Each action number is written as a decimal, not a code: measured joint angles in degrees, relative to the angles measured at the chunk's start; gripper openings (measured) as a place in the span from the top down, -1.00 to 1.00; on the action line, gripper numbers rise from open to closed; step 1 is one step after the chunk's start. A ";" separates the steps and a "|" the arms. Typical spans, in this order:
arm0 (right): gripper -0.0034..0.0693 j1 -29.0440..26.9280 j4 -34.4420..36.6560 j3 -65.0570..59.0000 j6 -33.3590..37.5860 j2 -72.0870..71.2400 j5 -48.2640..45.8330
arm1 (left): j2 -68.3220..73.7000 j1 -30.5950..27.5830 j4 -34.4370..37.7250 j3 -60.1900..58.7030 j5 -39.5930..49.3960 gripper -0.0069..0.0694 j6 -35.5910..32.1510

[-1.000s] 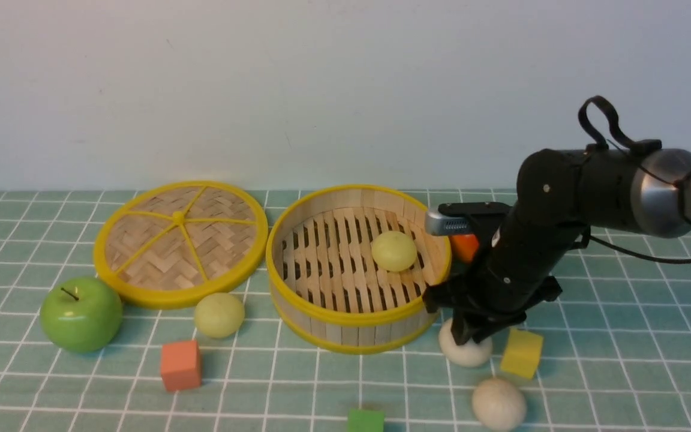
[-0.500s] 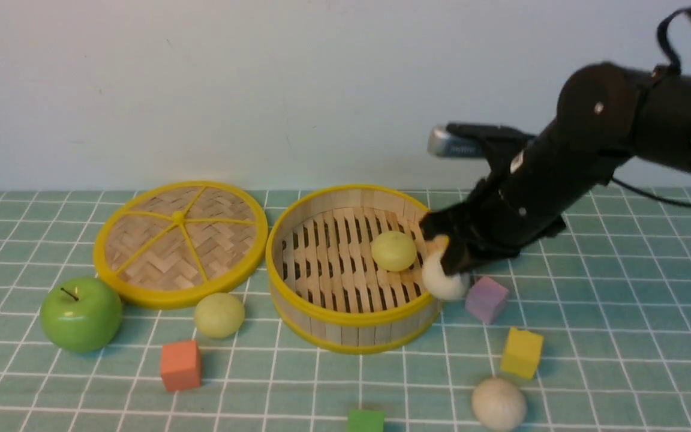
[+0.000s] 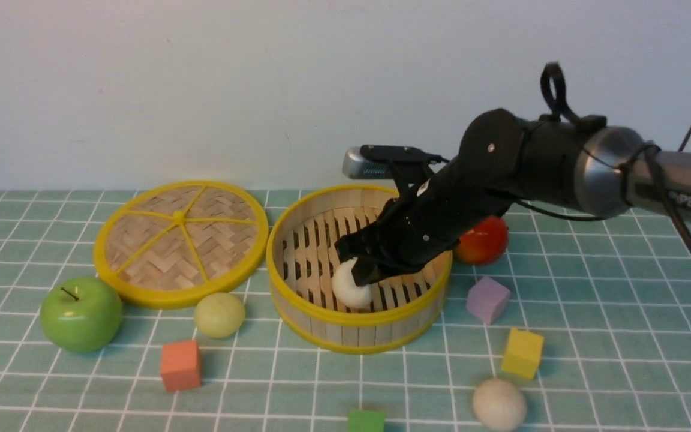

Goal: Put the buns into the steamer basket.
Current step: Use the right arm to put the steamed stuffed bun into the steamer, then use the right arm to grab a steamed stuffed bun, then use the right arm to put the steamed stuffed bun into the steamer, then use the left arm to grab a steamed stuffed bun

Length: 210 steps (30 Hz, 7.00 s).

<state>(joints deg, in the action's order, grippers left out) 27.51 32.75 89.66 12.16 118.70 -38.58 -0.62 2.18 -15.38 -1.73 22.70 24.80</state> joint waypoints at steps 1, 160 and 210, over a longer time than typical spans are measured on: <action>0.84 0.00 0.00 0.00 0.00 0.00 0.00 | 0.00 0.00 0.00 0.00 0.00 0.19 0.00; 0.91 -11.58 -37.98 -78.19 -16.13 -100.28 14.99 | 0.00 0.00 0.00 0.00 0.00 0.19 0.00; 0.79 -24.99 -36.19 -90.76 -16.31 -119.28 17.52 | 0.00 0.00 -0.61 0.00 -0.27 0.19 0.00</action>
<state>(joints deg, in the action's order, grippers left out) 2.53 -3.44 -1.10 -4.15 -0.58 -21.06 -0.62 2.18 -16.00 -1.73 22.43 24.80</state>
